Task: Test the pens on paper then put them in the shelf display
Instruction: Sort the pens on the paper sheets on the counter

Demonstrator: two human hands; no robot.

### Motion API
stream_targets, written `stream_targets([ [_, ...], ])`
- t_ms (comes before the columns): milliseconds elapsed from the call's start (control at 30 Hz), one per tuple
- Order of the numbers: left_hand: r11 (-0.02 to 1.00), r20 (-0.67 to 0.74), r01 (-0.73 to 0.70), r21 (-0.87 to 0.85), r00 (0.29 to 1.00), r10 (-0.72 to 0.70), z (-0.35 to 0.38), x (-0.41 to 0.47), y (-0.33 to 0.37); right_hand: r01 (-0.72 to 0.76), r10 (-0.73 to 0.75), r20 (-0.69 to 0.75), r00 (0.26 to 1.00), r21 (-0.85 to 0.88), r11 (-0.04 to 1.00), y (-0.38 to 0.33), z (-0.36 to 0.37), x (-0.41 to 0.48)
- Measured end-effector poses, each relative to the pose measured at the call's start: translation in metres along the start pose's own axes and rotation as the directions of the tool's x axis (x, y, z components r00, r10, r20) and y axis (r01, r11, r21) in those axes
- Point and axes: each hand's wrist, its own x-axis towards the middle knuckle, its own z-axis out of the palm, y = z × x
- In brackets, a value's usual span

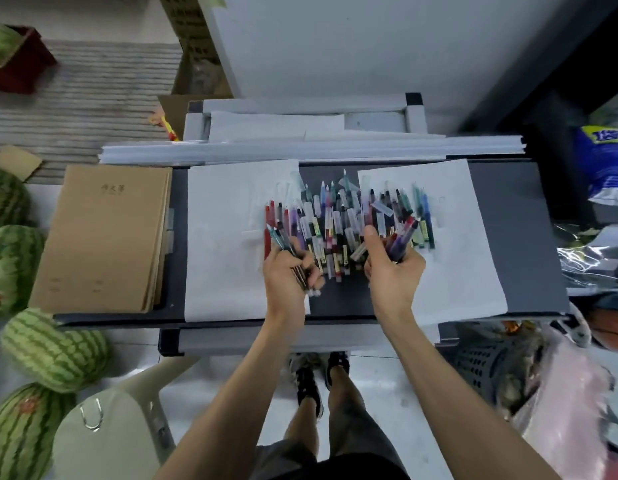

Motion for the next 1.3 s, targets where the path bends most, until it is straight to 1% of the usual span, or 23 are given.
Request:
stream_targets([
  [67, 0.991, 0.005, -0.081, 0.109, 0.997, 0.081, 0.006, -0.003, -0.010, 0.061, -0.060, -0.089, 0.994, 0.010, 0.998, 0.005, 0.004, -0.005],
  [100, 0.970, 0.007, -0.159, 0.183, 0.987, 0.160, 0.009, -0.005, -0.017, 0.099, -0.096, -0.124, 0.988, 0.019, 0.995, 0.008, 0.006, -0.006],
  [167, 0.883, 0.026, -0.334, 0.330, 0.938, 0.346, 0.017, -0.008, -0.031, 0.161, -0.157, -0.178, 0.972, 0.013, 0.987, 0.015, 0.008, -0.007],
  [200, 0.837, 0.050, -0.407, 0.365, 0.907, 0.419, 0.022, -0.008, -0.038, 0.178, -0.178, -0.191, 0.965, -0.018, 0.984, 0.018, 0.007, -0.007],
  [267, 0.777, 0.136, -0.520, 0.355, 0.851, 0.507, 0.027, -0.006, -0.049, 0.189, -0.205, -0.194, 0.959, -0.101, 0.977, 0.024, 0.005, -0.006],
  [300, 0.760, 0.167, -0.546, 0.352, 0.836, 0.523, 0.028, -0.002, -0.054, 0.201, -0.227, -0.192, 0.955, -0.145, 0.969, 0.027, 0.002, -0.006],
  [367, 0.738, 0.200, -0.574, 0.356, 0.818, 0.540, 0.028, 0.003, -0.063, 0.273, -0.313, -0.179, 0.933, -0.217, 0.937, 0.030, -0.002, -0.007],
  [433, 0.715, 0.216, -0.594, 0.368, 0.803, 0.556, 0.025, 0.006, -0.070, 0.327, -0.369, -0.154, 0.917, -0.244, 0.913, 0.031, -0.005, -0.009],
  [500, 0.682, 0.237, -0.612, 0.401, 0.788, 0.568, 0.021, 0.008, -0.074, 0.339, -0.385, -0.152, 0.910, -0.258, 0.905, 0.031, -0.007, -0.010],
  [600, 0.651, 0.250, -0.617, 0.443, 0.782, 0.571, 0.017, 0.009, -0.075, 0.296, -0.343, -0.151, 0.927, -0.264, 0.918, 0.032, -0.009, -0.009],
  [733, 0.647, 0.225, -0.582, 0.494, 0.804, 0.551, 0.021, 0.006, -0.073, 0.228, -0.266, -0.120, 0.956, -0.261, 0.938, 0.029, -0.007, -0.010],
  [867, 0.697, 0.189, -0.513, 0.501, 0.851, 0.490, 0.029, 0.000, -0.061, 0.149, -0.180, -0.107, 0.978, -0.250, 0.957, 0.020, -0.005, -0.011],
  [933, 0.725, 0.160, -0.472, 0.502, 0.874, 0.459, 0.033, -0.004, -0.050, 0.097, -0.111, -0.059, 0.992, -0.202, 0.975, 0.010, -0.004, -0.013],
  [1000, 0.774, 0.096, -0.374, 0.511, 0.920, 0.381, 0.034, -0.007, -0.036, 0.031, -0.032, -0.002, 0.999, -0.178, 0.983, -0.002, 0.000, -0.012],
  [1067, 0.812, 0.013, -0.252, 0.526, 0.957, 0.288, 0.030, -0.008, -0.018, -0.025, 0.044, 0.083, 0.996, -0.217, 0.976, -0.014, 0.007, -0.012],
  [1133, 0.839, -0.075, -0.148, 0.523, 0.973, 0.219, 0.023, -0.008, 0.004, -0.118, 0.165, 0.204, 0.965, -0.226, 0.967, -0.024, 0.016, -0.014],
  [1167, 0.858, -0.113, -0.106, 0.502, 0.976, 0.187, 0.017, -0.008, 0.015, -0.181, 0.238, 0.258, 0.936, -0.226, 0.957, -0.028, 0.024, -0.015],
  [1233, 0.893, -0.130, -0.049, 0.447, 0.984, 0.118, 0.006, -0.007, 0.028, -0.305, 0.369, 0.311, 0.876, -0.236, 0.923, -0.030, 0.035, -0.016],
  [1300, 0.901, -0.170, -0.009, 0.434, 0.981, 0.091, -0.007, -0.009, 0.044, -0.393, 0.470, 0.375, 0.799, -0.266, 0.880, -0.033, 0.053, -0.018],
])
